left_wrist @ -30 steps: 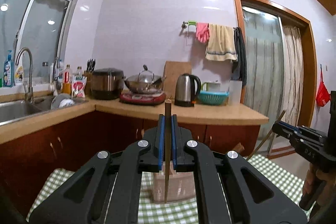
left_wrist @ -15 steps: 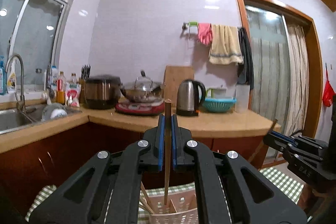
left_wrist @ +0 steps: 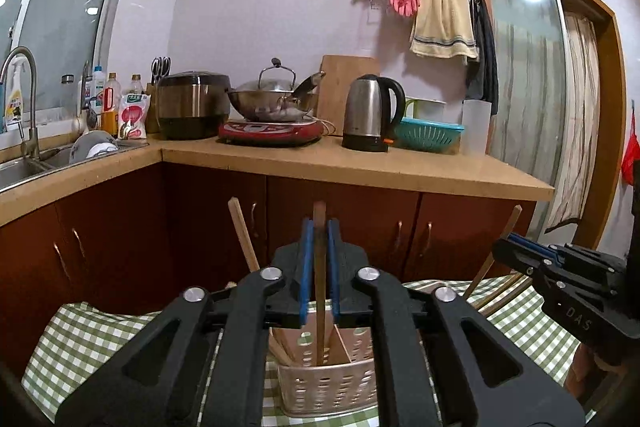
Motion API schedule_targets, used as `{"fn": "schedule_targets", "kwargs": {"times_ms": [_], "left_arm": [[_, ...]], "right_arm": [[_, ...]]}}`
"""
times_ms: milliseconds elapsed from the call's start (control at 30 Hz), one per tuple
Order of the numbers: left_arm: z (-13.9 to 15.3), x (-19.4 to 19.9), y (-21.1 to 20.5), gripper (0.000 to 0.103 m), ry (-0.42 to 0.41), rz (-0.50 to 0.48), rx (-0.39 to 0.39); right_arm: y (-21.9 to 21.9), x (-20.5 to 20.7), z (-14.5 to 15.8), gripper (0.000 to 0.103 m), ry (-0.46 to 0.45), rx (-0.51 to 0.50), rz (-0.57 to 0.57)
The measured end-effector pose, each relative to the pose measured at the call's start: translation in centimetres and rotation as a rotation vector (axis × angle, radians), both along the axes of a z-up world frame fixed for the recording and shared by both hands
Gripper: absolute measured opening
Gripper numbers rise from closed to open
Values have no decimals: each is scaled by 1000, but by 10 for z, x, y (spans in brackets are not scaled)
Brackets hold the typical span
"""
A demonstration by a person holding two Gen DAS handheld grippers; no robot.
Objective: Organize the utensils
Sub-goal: 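Lower both chopsticks into the basket and open both tools, then move both open tools back down to the last chopsticks on the table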
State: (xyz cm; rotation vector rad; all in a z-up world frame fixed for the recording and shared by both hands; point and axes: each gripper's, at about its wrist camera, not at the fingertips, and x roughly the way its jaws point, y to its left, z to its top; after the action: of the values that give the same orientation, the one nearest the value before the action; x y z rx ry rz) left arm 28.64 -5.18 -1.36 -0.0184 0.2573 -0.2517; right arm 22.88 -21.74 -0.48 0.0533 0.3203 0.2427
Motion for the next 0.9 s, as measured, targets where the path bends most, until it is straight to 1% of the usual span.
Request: {"fn": "schedule_targets", "kwargs": {"times_ms": [33, 67, 100, 167, 200, 233, 267, 433, 533, 700, 900], "left_arm": [[-1, -1, 0, 26, 1, 3, 2], [-2, -1, 1, 39, -1, 6, 1], [-2, -4, 1, 44, -5, 8, -3], [1, -10, 1, 52, -21, 12, 4], [3, -13, 0, 54, -26, 13, 11], [4, -16, -1, 60, -31, 13, 15], [6, -23, 0, 63, -36, 16, 16], [11, -50, 0, 67, -35, 23, 12], [9, -69, 2, 68, -10, 44, 1], [-9, -107, 4, 68, 51, 75, -23], [-34, -150, 1, 68, 103, 106, -37]], "right_arm": [[0, -1, 0, 7, -5, -3, -1], [0, -1, 2, 10, -7, -9, -3], [1, -2, 3, 12, -10, -14, -4], [1, -8, 8, 28, -30, -23, -12], [0, -11, 10, 31, -41, -27, -19], [-1, -16, 13, 33, -50, -30, -24], [-3, -22, 16, 33, -58, -29, -26], [-13, -49, 23, 34, -74, -26, -40], [-21, -71, 23, 34, -74, -21, -50], [-32, -108, 12, 34, -46, -34, -61], [-40, -144, -13, 34, -1, -63, -62]]}}
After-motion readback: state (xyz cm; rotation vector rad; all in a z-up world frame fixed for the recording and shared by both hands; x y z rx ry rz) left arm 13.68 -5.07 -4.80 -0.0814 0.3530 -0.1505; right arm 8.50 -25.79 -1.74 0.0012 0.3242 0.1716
